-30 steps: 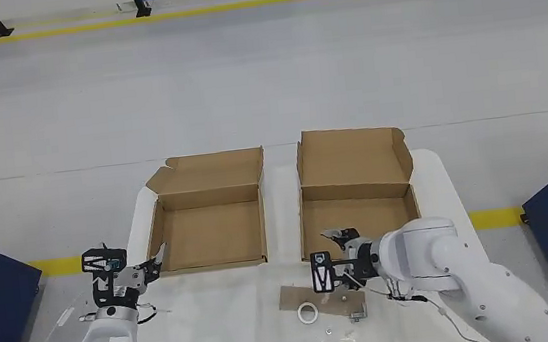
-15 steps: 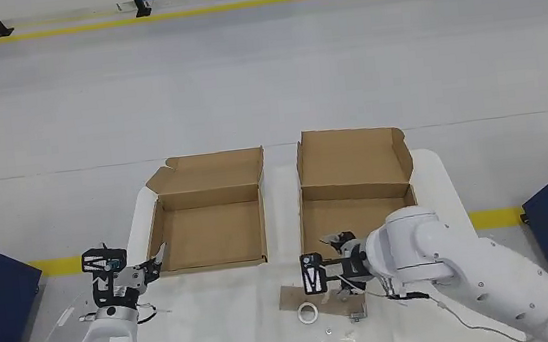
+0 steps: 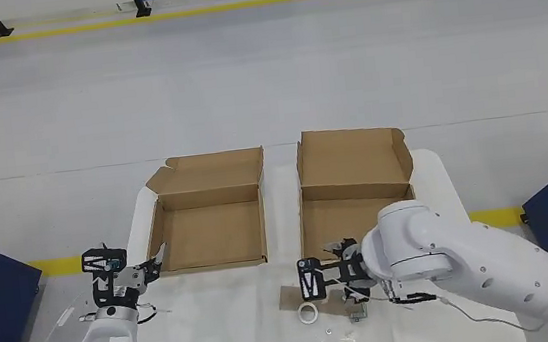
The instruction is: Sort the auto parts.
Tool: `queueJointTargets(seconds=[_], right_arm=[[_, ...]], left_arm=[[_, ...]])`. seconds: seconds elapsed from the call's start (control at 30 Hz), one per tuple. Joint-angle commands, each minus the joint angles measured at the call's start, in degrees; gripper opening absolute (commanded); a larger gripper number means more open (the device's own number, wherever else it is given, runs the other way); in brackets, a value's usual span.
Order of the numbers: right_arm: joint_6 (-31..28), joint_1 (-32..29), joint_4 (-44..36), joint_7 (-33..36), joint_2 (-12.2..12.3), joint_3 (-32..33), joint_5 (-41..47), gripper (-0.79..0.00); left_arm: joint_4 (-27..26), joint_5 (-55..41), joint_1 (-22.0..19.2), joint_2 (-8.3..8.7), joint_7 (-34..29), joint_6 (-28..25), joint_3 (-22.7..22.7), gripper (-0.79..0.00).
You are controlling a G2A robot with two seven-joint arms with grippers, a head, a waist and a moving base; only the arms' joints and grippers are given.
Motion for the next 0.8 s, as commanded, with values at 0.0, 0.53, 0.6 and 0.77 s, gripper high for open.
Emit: queueJointTargets(seconds=[0.0,0.53,0.6,0.77], right_arm=[[1.36,0.05,0.03,1.39,-0.10,-0.97,-0.77,0.000],[10.04,10.31,4.86,10.07,-4.32,-16.81,6.35,0.000],[10.04,10.31,4.86,10.07,-4.32,-16.81,6.35,0.000],[10.15,10.20,4.92,9.83,-4.31,-16.81,5.99,0.000]], left_arm=[[0.00,0.00,0.00,0.00,0.00,0.00,0.00,0.000],[0.00,0.00,0.00,0.00,0.00,0.00,0.00,0.000],[0.00,0.00,0.00,0.00,0.00,0.00,0.00,0.000],[0.00,0.00,0.00,0.00,0.00,0.00,0.00,0.000]])
